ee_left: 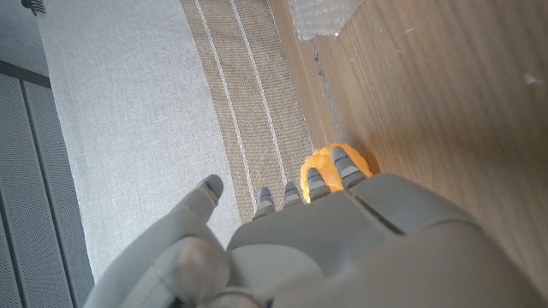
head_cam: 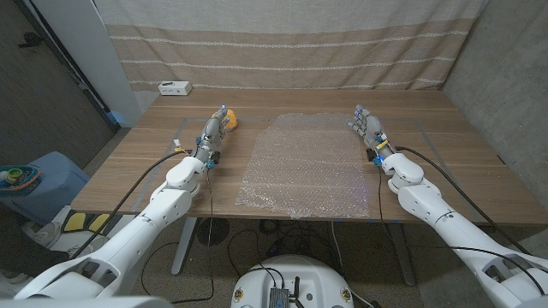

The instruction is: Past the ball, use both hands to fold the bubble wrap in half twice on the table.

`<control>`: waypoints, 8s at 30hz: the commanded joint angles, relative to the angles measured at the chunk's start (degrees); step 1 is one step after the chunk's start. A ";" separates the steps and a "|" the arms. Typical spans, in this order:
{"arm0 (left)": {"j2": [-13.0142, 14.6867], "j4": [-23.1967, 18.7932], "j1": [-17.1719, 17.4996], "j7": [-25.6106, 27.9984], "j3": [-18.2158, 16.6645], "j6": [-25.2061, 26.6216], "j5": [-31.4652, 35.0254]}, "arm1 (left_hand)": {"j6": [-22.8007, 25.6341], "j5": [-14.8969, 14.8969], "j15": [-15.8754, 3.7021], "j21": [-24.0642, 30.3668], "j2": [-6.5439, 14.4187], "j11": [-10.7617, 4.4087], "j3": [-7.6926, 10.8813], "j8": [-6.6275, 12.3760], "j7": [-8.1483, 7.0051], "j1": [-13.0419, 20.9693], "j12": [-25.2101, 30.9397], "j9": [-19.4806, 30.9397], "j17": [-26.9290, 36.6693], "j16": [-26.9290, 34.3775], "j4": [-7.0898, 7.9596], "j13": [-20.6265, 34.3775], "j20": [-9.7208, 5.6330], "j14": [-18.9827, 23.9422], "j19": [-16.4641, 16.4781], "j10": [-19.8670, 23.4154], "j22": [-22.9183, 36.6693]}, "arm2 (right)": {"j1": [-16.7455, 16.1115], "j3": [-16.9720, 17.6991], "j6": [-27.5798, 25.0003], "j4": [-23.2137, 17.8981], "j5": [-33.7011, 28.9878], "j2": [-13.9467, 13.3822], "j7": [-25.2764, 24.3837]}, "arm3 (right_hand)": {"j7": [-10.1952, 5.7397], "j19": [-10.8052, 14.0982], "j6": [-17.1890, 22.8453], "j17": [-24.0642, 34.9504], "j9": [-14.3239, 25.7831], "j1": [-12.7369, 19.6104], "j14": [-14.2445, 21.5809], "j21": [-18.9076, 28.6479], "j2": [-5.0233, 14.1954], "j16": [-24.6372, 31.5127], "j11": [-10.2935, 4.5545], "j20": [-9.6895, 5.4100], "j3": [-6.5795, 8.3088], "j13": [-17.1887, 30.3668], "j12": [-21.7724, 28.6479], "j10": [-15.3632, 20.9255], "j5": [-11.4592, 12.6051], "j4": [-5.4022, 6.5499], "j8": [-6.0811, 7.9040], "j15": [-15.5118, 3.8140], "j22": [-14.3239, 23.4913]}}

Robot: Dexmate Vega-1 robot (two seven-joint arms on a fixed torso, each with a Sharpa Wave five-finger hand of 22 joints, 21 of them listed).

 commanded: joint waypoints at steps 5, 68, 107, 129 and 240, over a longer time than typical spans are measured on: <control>5.17 -7.01 2.25 8.84 1.87 0.15 13.79 | 4.85 -1.10 0.33 0.23 -0.30 0.97 1.19 0.48 1.08 3.18 0.84 0.22 0.28 0.18 -4.40 0.36 0.40 4.61 1.89 5.02 0.42 | -3.36 -0.88 -5.55 -9.24 -6.32 -5.88 -5.50 | 0.10 0.83 1.78 0.41 0.22 3.30 2.48 0.33 0.23 0.74 0.41 0.86 1.38 0.29 1.11 3.18 -1.19 -2.81 0.66 0.77 0.31; 22.27 -38.30 22.77 15.30 -2.86 13.95 38.87 | 5.60 -1.22 0.01 -0.40 -0.24 0.99 1.76 -0.57 0.96 5.32 0.06 0.35 0.33 -0.77 -8.03 0.54 0.54 4.99 1.65 6.34 0.62 | -28.26 7.75 -36.35 -52.57 -24.66 -34.11 -16.13 | 0.22 1.39 4.80 1.04 0.37 5.99 4.28 0.32 2.02 1.09 0.13 1.23 2.76 0.49 1.23 6.26 -2.76 -3.77 0.84 -0.38 0.42; 32.70 -51.66 31.73 9.60 -7.09 24.61 49.20 | 2.90 -1.01 -0.94 -1.01 -0.66 -0.39 1.78 -0.98 -0.30 7.47 -0.90 0.35 0.39 -1.14 -11.36 0.61 0.49 4.40 1.56 6.30 0.56 | -36.43 6.61 -63.03 -69.11 -32.03 -42.07 -19.57 | -0.05 2.98 5.88 1.31 0.48 7.33 5.29 0.72 3.29 1.39 -0.91 -0.21 3.72 0.56 1.09 7.57 -2.71 -3.35 0.71 -2.35 0.44; 36.98 -55.41 35.59 7.79 -7.79 30.42 56.58 | 7.47 -1.07 -1.63 -1.19 -1.17 -0.56 1.39 0.18 0.62 9.40 -0.44 0.34 0.41 -0.94 -13.93 0.63 0.35 4.90 2.66 9.16 0.44 | -26.41 -9.15 -77.10 -76.42 -39.61 -45.23 -16.53 | 0.13 3.69 5.51 1.23 0.53 8.81 5.58 0.78 2.79 1.32 -1.27 -0.21 4.54 0.59 0.76 7.63 -2.74 -3.64 0.36 -3.39 0.41; 32.72 -55.19 21.05 -24.60 10.75 39.15 108.36 | 32.42 -0.97 -5.97 -5.34 -8.03 -5.17 -5.41 2.54 1.75 26.24 -0.75 0.58 0.22 -0.48 -15.91 0.44 -3.57 3.84 7.43 16.37 0.11 | -30.62 -17.41 -66.77 -59.04 -83.00 -28.08 -14.53 | 1.08 17.37 54.88 2.74 1.02 41.53 22.84 2.25 1.43 6.30 -7.56 -4.34 -0.23 0.57 1.78 30.74 -2.51 -5.86 11.73 -14.07 0.81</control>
